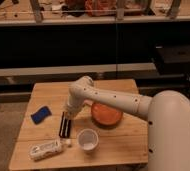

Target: Push the eraser across the table

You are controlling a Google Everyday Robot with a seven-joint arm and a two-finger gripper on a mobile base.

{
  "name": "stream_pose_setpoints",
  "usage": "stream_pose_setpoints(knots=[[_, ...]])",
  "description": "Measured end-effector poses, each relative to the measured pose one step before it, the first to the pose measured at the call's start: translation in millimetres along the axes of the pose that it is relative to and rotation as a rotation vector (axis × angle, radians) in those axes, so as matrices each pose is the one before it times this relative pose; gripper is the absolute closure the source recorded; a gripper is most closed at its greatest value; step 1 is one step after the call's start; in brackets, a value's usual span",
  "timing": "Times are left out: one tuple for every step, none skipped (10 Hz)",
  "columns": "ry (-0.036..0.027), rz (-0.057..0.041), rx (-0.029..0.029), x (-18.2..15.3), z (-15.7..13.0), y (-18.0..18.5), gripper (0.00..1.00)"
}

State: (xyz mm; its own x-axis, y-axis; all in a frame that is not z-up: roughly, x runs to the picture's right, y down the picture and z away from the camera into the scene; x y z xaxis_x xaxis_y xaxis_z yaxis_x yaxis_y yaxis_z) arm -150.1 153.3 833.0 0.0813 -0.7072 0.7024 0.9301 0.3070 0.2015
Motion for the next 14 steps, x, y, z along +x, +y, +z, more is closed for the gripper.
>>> stream_pose_setpoints(knots=[[0.01608,-0.03820,-0.00991,-1.21,-0.15,-1.18,0.99],[0.02289,-0.04766,-0.01001,-0.57,-1.93,1.61,1.00],[0.01876,-0.02235,-0.01030,0.65,-2.70,3.24,1.00],[0.01569,-0.00184,-0.00016,0.64,-2.46,3.77,1.00],[0.01693,0.01580,-0.00156,3.90,-3.90,9.11,1.00],[0.00622,0.02322,-0.00402,3.51,-2.32,9.77,1.00],[-0.00500,0.02001,-0.00834,2.02,1.26,3.18,1.00],[-0.00754,0.01681,-0.01252,1.75,2.69,4.08,1.00],[-0.01326,0.01978,-0.01400,1.88,4.59,6.19,1.00],[-0.01331,0.01525,-0.00847,0.96,5.55,5.55,1.00],[-0.01502,-0.00723,-0.00025,-2.84,8.19,2.30,1.00],[-0.01177,-0.01658,0.00361,-4.59,7.65,1.51,1.00],[-0.01333,-0.02844,0.01367,-6.98,5.69,0.84,1.00],[-0.01152,-0.02747,0.01801,-6.75,2.92,-1.38,1.00]])
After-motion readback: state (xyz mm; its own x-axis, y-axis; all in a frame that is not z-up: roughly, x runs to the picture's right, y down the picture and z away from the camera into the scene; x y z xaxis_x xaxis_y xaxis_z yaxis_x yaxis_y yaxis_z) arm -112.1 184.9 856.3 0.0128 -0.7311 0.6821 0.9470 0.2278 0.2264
